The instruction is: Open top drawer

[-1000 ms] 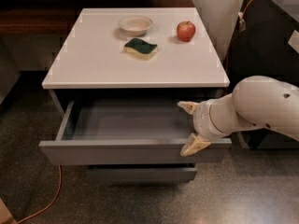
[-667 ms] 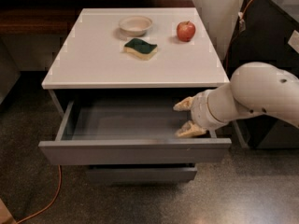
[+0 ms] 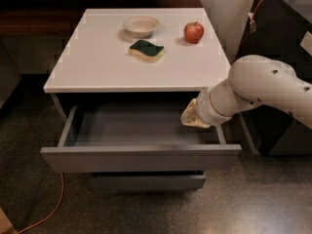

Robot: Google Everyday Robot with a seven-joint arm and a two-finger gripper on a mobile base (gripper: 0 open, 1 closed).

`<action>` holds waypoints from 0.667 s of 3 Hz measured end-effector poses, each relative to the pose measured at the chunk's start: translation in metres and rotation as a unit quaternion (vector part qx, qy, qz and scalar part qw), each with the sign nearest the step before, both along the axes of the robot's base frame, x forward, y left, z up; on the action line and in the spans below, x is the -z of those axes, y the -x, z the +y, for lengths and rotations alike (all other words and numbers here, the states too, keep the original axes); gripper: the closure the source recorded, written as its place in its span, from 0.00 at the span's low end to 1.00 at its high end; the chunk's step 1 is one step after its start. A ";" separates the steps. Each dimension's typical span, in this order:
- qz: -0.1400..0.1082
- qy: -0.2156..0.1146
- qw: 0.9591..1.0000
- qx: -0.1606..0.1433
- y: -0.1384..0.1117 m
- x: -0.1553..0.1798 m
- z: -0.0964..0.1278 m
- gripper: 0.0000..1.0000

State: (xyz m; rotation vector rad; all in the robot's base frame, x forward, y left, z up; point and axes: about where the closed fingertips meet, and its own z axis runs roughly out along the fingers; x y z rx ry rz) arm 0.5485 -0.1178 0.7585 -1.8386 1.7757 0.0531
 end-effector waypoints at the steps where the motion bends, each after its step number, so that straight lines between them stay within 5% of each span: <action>1: 0.023 0.007 1.000 0.008 -0.007 0.027 -0.002 1.00; 2: 0.043 0.010 0.999 0.014 -0.006 0.051 -0.003 1.00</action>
Offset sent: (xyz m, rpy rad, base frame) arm 0.0040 -0.0065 -0.0817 -0.0260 0.1363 -0.0484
